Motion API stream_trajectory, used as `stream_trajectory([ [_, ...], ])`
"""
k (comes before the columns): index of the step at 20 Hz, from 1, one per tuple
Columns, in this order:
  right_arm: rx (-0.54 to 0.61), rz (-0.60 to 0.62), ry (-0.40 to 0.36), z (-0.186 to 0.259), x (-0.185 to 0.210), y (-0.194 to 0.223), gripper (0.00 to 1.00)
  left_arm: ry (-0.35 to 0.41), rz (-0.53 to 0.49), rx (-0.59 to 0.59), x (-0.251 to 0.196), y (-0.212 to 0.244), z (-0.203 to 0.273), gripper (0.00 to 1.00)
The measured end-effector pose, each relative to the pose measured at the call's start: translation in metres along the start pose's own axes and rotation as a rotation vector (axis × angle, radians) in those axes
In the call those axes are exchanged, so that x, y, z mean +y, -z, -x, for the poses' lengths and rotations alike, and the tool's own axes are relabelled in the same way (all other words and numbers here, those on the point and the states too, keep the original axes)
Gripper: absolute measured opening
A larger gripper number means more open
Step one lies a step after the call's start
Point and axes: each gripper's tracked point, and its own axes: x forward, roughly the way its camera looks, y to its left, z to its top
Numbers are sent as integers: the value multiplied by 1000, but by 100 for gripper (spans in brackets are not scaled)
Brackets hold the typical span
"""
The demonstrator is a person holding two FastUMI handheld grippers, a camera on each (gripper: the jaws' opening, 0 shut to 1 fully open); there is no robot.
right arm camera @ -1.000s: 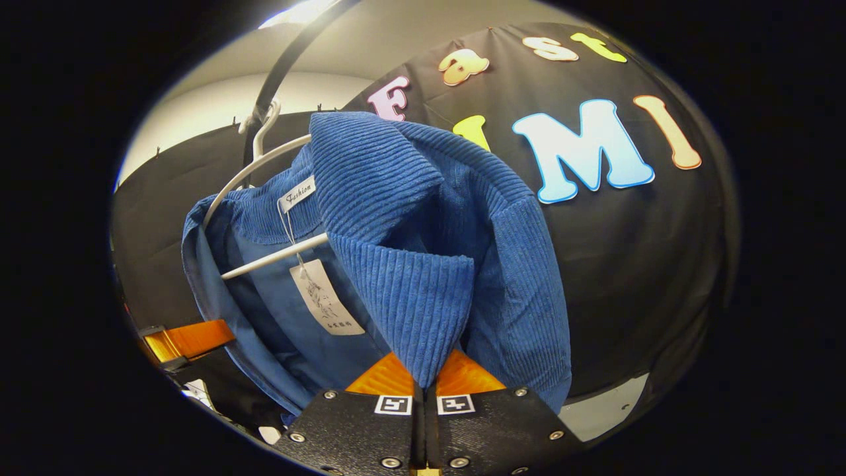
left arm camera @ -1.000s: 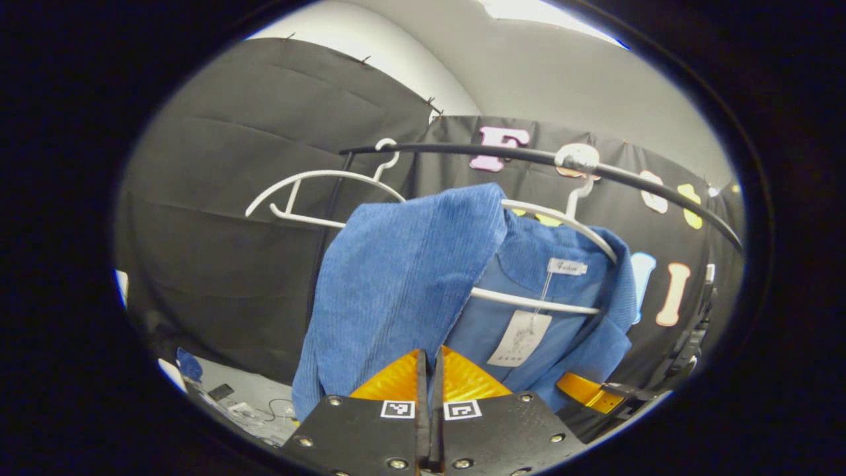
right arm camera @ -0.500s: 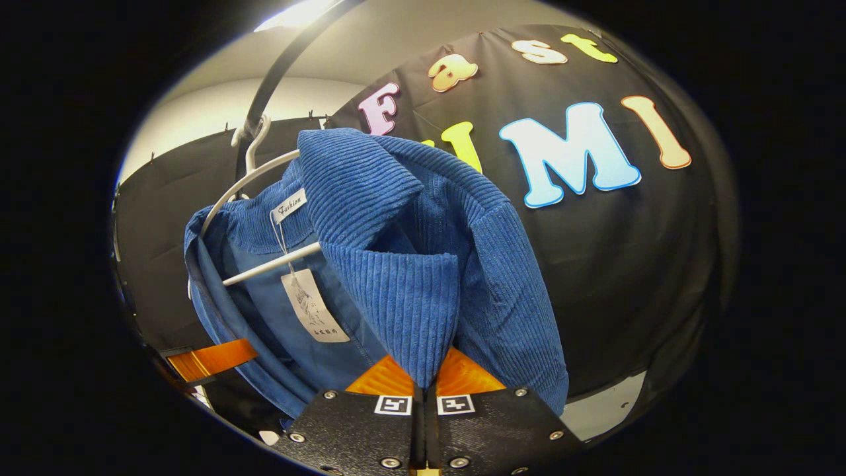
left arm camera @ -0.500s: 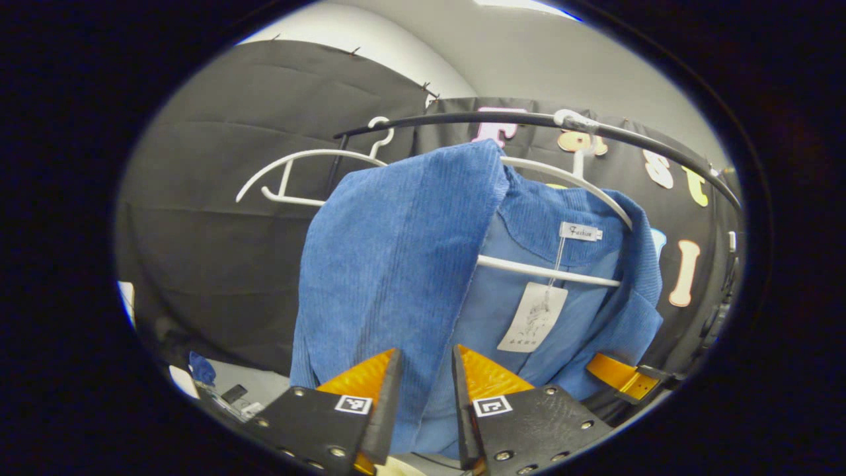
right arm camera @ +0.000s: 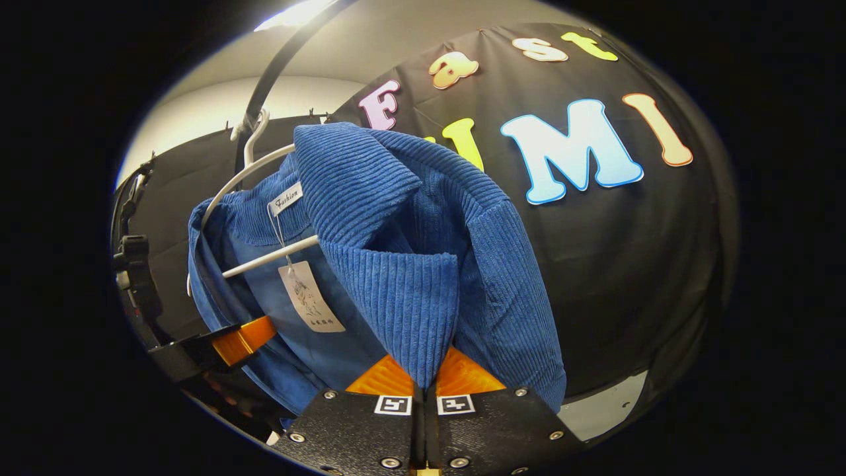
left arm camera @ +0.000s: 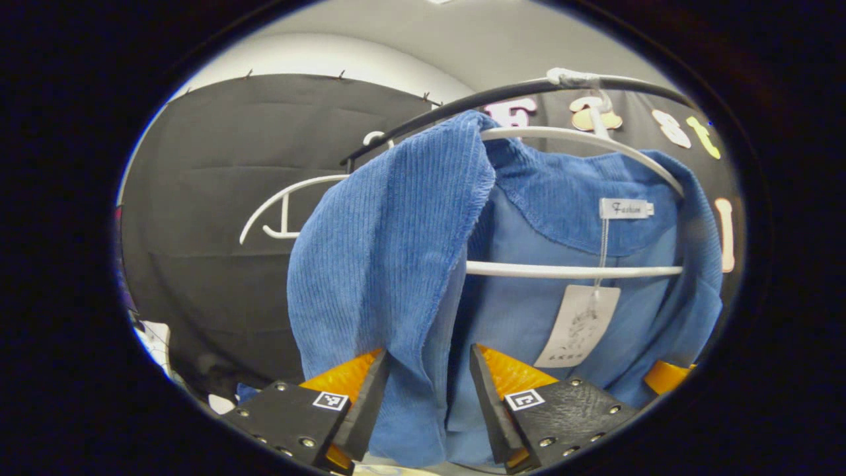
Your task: Grasp the clothes on the hanger with both hands and then place them into the laundry hamper below.
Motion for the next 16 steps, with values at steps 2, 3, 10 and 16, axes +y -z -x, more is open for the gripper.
stream_trajectory([
  [2, 2, 2, -3, -2, -1, 3, 0, -39, 0, -9, 5, -2, -3, 75],
  [3, 2, 6, -4, -4, -2, 4, 0, -43, 2, -12, 6, -3, -5, 75],
  [10, 2, 26, -8, -7, -5, 7, 0, -27, 90, -35, 37, -14, -4, 14],
  [16, -18, 31, 9, -4, -22, 2, 0, 94, 223, -98, 61, -48, 29, 1],
])
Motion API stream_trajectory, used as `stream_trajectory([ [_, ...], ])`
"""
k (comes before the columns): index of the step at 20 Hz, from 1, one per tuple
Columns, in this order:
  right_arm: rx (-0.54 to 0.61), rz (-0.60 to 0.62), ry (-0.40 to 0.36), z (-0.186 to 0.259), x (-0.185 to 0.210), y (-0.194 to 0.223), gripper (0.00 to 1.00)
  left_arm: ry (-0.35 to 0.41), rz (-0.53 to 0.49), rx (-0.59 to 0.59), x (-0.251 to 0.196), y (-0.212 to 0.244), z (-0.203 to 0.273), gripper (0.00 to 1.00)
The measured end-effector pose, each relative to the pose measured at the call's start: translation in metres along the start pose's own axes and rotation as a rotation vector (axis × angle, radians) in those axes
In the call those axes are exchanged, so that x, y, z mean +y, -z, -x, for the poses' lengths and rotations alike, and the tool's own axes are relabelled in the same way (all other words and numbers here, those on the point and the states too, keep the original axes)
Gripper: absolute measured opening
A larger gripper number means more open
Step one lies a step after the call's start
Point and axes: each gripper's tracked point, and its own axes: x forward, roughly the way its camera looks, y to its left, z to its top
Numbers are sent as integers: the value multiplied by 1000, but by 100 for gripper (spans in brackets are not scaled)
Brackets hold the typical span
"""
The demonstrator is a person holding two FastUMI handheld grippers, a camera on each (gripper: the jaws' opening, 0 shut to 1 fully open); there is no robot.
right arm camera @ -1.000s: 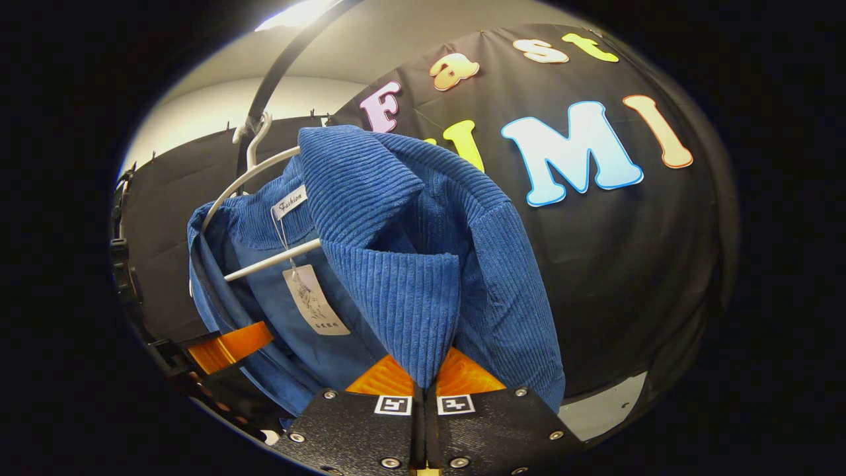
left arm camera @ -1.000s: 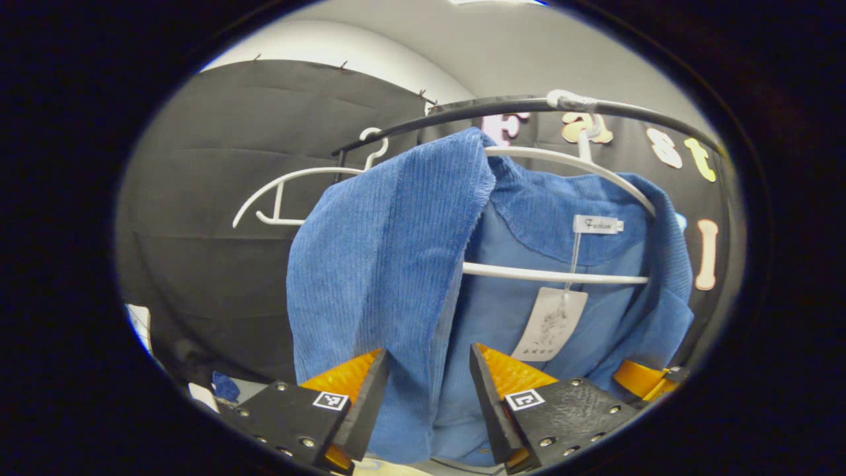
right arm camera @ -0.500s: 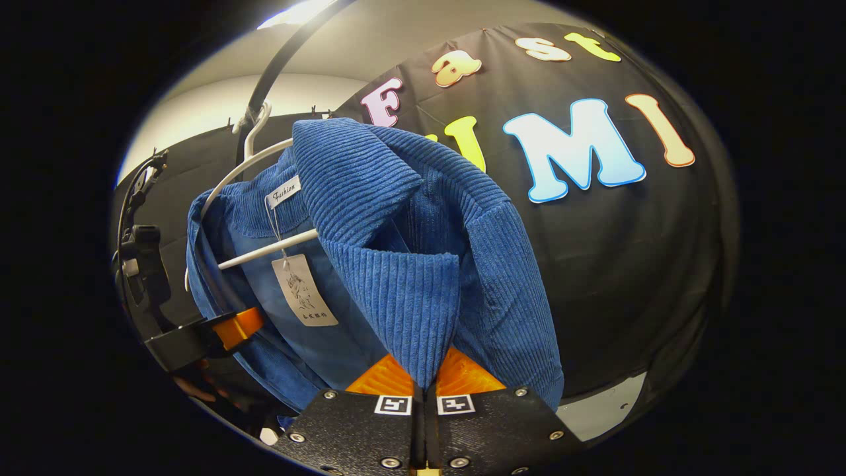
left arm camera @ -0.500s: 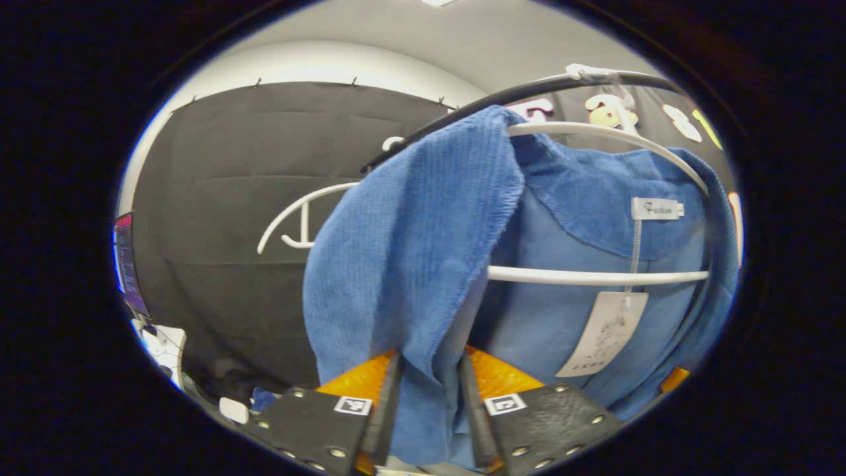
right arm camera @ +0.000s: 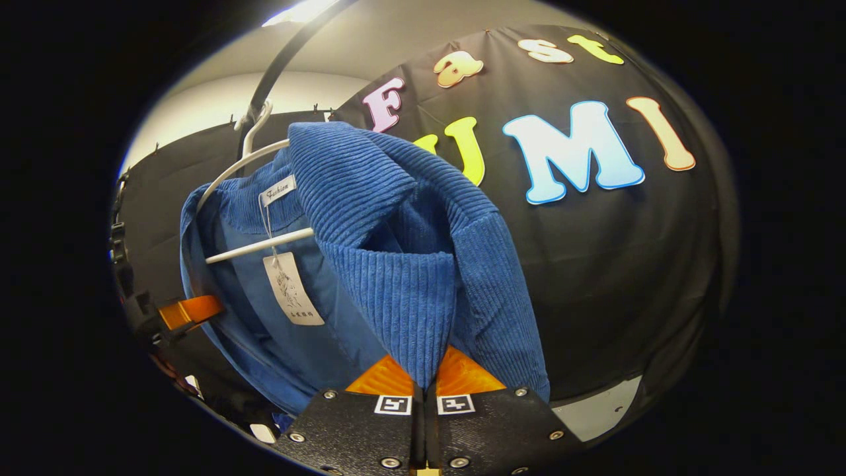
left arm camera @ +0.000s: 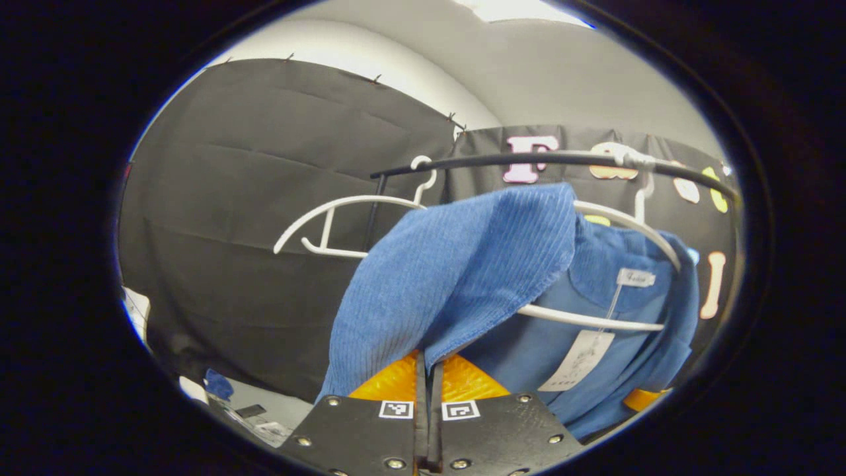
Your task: Grasp the clothes on the hanger with both hands and then place them into the laundry hamper below.
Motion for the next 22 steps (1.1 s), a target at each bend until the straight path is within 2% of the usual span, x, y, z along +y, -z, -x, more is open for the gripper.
stream_trajectory([
  [2, -16, 0, 20, 0, -8, -4, 0, 19, 20, -18, 4, -15, 13, 1],
  [3, -27, 1, 32, 1, -12, -8, 0, 22, 5, -33, 7, -24, 19, 5],
  [6, -62, -1, 66, 3, -23, -20, 0, 39, -61, -87, 6, -50, 35, 5],
  [7, -70, -2, 75, 2, -26, -24, 0, 36, -82, -97, 7, -55, 36, 1],
  [9, -92, -4, 95, 3, -33, -33, 0, 24, -91, -118, 12, -63, 35, 5],
  [13, -127, 2, 123, 3, -43, -51, 0, 54, -88, -133, 15, -73, 29, 5],
  [14, -136, 5, 129, 5, -44, -54, 0, 57, -87, -151, 17, -80, 29, 0],
  [15, -145, 7, 136, 7, -48, -59, 0, 51, -92, -160, 21, -85, 31, 5],
  [16, -156, 14, 143, 7, -51, -63, 0, 48, -96, -169, 23, -90, 31, 0],
  [19, -189, 26, 171, 4, -64, -78, 0, 41, -90, -172, 27, -95, 28, 3],
  [20, -196, 16, 175, 4, -66, -81, 0, 52, -75, -190, 24, -97, 29, 5],
  [22, -205, 12, 182, 6, -67, -83, 0, 136, -51, -138, 3, -78, 27, 5],
])
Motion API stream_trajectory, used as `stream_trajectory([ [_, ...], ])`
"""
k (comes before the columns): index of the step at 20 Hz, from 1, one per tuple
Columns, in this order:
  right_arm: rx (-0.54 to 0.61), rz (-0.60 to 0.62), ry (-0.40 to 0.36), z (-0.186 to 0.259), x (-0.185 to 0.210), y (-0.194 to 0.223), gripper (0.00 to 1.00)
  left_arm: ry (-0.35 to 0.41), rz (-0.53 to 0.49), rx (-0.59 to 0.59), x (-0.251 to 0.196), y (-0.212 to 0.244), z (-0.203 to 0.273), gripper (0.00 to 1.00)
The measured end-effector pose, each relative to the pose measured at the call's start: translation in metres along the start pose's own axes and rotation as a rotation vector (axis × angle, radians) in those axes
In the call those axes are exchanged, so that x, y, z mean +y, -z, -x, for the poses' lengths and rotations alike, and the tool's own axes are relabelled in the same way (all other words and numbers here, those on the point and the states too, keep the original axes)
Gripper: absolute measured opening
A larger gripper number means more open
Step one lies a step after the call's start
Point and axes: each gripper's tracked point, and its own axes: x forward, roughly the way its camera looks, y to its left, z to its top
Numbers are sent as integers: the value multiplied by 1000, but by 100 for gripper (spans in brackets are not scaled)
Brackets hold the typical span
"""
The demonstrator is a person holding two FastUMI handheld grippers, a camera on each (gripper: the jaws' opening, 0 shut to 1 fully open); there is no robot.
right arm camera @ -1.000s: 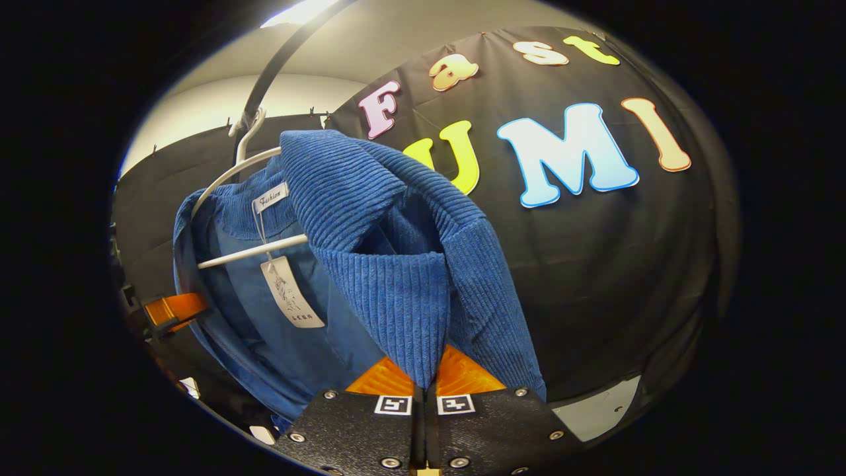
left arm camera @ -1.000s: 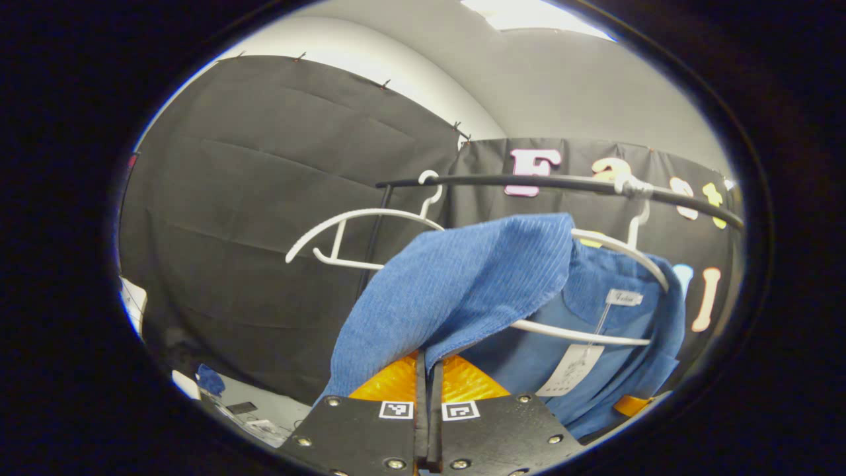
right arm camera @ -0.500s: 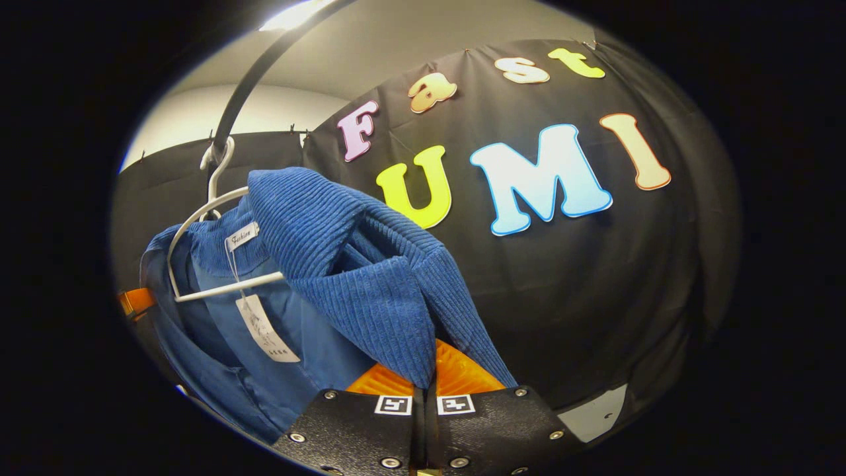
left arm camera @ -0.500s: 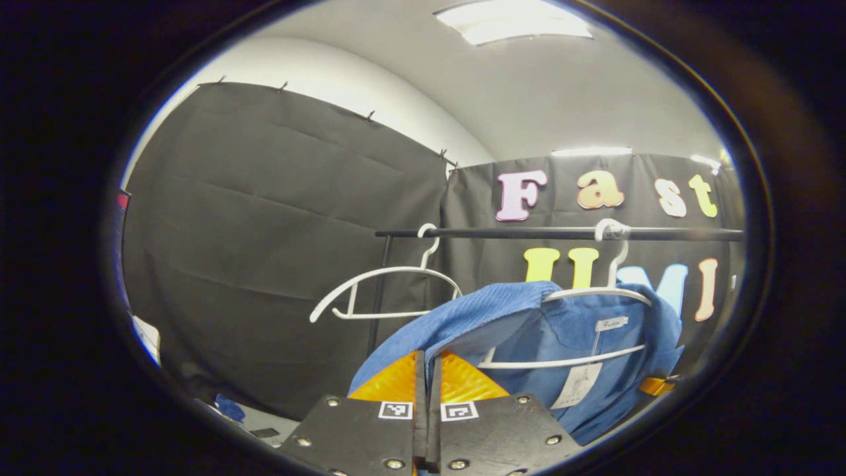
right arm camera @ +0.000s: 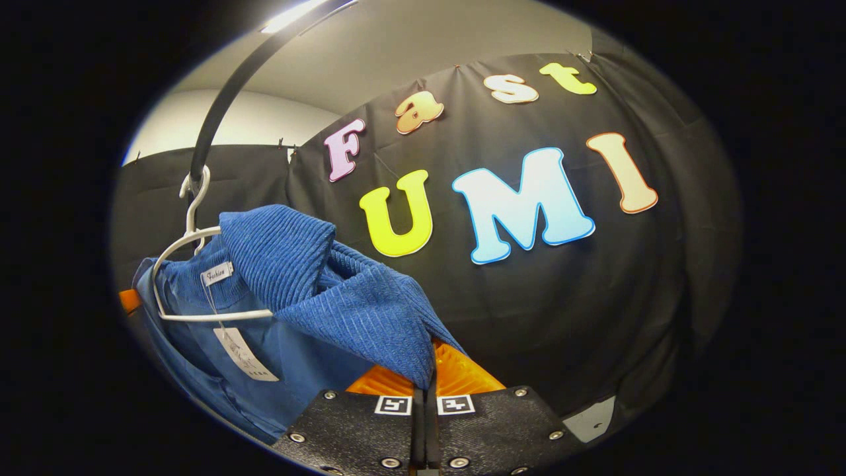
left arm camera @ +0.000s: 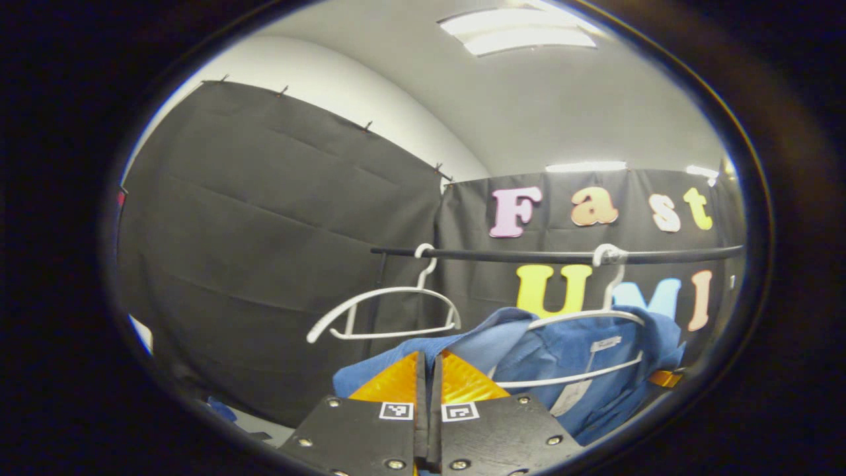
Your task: Grasp the clothes on the hanger with both hands and then place them into the laundry hamper below.
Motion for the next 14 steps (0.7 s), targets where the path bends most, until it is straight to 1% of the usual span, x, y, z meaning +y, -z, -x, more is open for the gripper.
stream_trajectory([
  [1, -1, 5, -2, 2, 1, 1, 0, 11, -12, 47, -5, 15, 0, 1],
  [2, -1, 10, -4, 3, 3, 3, 0, -6, -38, 81, -2, 29, -4, 5],
  [3, -1, 15, -8, 5, 4, 4, 0, -26, -55, 96, -1, 38, -6, 19],
  [5, 0, 18, -17, 5, 6, 5, 0, -36, -47, 116, -7, 54, -11, 40],
  [6, 2, 19, -20, 6, 7, 6, 0, -19, -30, 128, -14, 61, -12, 51],
  [7, 2, 21, -23, 7, 8, 7, 0, -7, -10, 158, -21, 72, -12, 55],
  [8, 4, 23, -25, 8, 8, 8, 0, -13, 4, 194, -22, 84, -12, 60],
  [9, 4, 25, -28, 8, 8, 7, 0, -23, 12, 219, -23, 93, -12, 51],
  [11, 0, 32, -29, 8, 6, 6, 0, -47, -12, 233, -19, 104, -19, 60],
  [13, -3, 44, -28, 7, 5, 5, 0, -66, -58, 232, -15, 109, -33, 51],
  [14, -2, 45, -28, 6, 4, 5, 0, -71, -83, 230, -15, 112, -39, 55],
])
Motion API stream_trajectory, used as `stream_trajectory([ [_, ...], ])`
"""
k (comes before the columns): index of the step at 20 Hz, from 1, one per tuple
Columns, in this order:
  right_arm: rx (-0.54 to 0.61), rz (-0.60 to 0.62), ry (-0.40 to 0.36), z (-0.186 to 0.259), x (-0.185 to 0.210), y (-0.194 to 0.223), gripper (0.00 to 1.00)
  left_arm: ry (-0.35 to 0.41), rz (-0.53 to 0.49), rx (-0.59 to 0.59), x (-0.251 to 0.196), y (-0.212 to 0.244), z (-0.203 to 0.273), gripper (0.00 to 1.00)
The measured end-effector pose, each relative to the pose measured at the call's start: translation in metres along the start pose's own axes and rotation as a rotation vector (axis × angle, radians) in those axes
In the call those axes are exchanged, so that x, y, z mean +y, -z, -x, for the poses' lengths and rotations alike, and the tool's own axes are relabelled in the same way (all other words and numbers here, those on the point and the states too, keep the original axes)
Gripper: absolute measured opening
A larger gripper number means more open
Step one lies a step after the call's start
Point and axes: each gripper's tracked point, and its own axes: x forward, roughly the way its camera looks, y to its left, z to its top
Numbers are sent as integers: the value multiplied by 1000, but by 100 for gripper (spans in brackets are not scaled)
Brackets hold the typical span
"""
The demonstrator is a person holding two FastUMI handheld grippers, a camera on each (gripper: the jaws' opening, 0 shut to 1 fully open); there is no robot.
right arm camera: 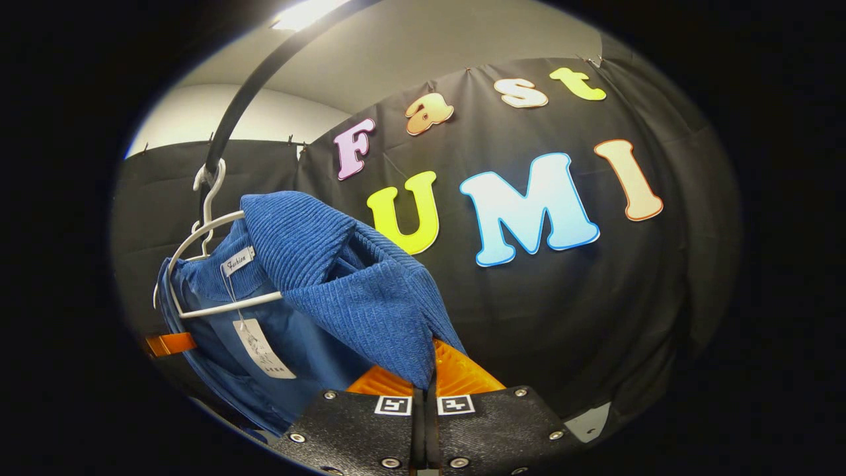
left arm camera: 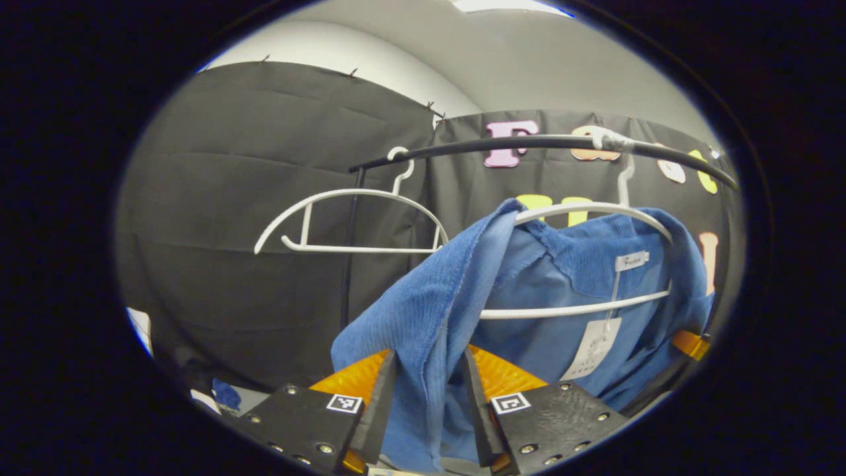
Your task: Grasp the clothes on the hanger with both hands and then place them into the laundry hamper below.
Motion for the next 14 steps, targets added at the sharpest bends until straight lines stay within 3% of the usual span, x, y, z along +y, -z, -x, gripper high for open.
stream_trajectory([
  [2, 3, -1, 1, -2, 0, 2, 0, -36, -66, 2, 5, 1, -8, 59],
  [5, 7, -1, 2, -2, 0, 3, 0, -94, -146, 13, 13, 5, -14, 54],
  [8, 10, 0, 2, -3, -1, 5, 0, -98, -113, -38, 18, -9, -15, 20],
  [9, 8, -2, 7, -3, -4, 4, 0, -79, -96, -46, 20, -12, -13, 0],
  [12, -11, -16, 31, -8, -14, -3, 0, -72, -22, -109, 42, -36, 0, 1],
  [14, -29, -10, 50, -13, -20, -9, 0, -23, 49, -111, 47, -46, 10, 1],
])
